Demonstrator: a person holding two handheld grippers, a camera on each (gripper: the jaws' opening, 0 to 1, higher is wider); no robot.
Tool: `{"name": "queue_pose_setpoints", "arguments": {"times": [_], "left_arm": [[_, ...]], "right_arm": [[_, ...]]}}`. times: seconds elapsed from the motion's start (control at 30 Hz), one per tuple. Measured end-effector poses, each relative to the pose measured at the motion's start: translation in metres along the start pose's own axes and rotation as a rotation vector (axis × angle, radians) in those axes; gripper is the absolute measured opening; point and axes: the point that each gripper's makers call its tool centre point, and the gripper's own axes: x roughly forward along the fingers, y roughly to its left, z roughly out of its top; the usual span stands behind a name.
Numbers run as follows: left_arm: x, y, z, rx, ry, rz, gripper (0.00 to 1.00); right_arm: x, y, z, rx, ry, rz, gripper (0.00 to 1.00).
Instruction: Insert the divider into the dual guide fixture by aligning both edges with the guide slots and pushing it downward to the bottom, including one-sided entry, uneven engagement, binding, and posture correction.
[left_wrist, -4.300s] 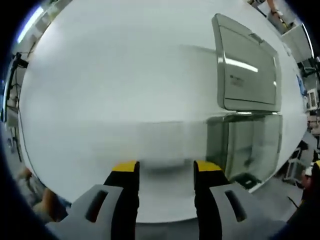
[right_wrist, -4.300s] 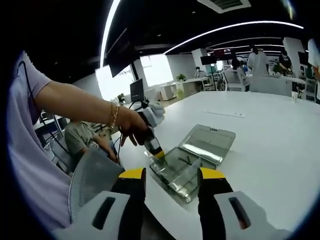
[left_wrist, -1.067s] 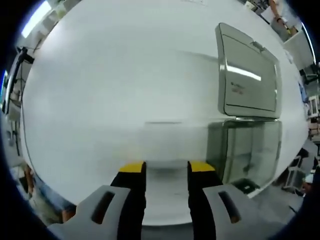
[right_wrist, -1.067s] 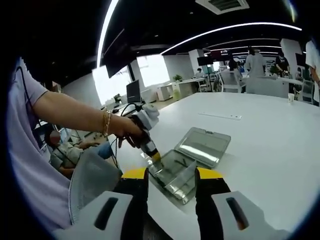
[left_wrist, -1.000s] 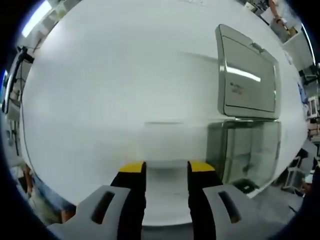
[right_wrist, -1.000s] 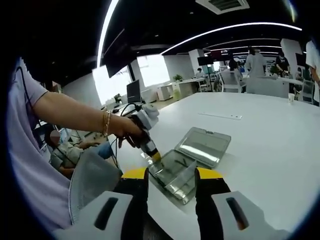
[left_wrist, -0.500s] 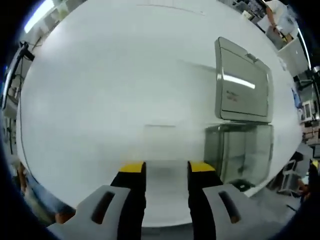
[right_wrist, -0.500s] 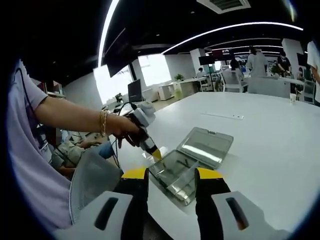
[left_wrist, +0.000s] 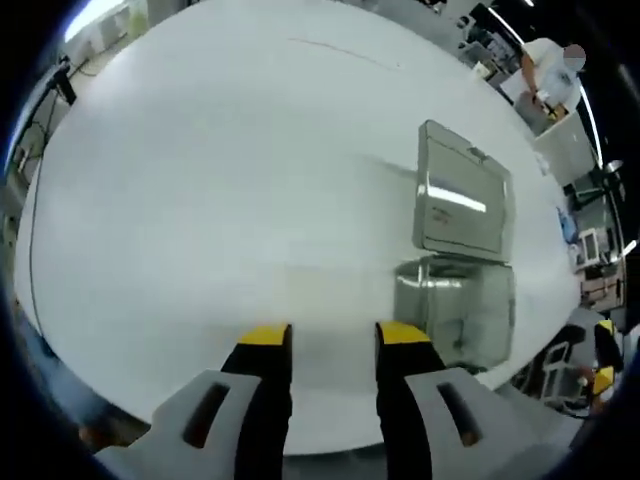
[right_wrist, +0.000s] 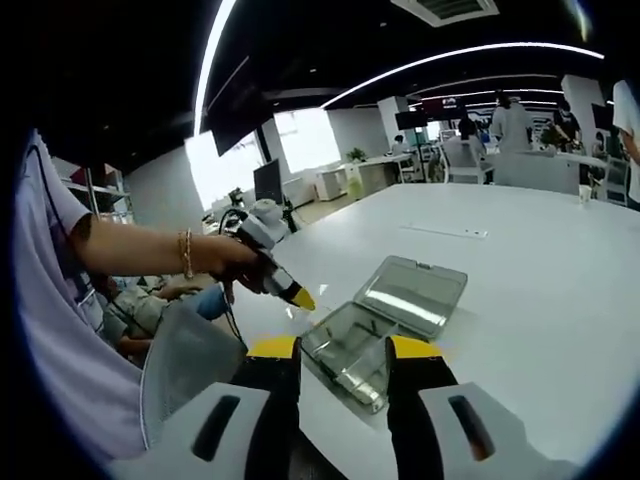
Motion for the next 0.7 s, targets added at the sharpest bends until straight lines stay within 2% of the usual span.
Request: {"name": "queue_pose_setpoints", "arguments": {"times": [0.07,0.33,0.5,0.7], "left_arm": [[-0.007,-0.006,0.005,-0.022,-0.039,-0.036,0.3],[-0.03,-0.033,0.019,-0.029,-0.121,-0.142,0.3],[-0.044,-0.073,0.021,0.001,-0.171,-0.223,0.3],[-0.05,-0.11,0.024,0.005,-0.195,-0.327,0.3]], "right_arm": [[0.001,0.001,0.001,0.0,0.006,0.003,0.3],[0.003,0.002,0.005,-0.014,0.019,-0.003,0.3],[0.005,0.003,0.01,-0.025,0.025,-0.007,0.3],[0.006,0.005,0.015,-0.033,0.031,-0.011,0.29]]}}
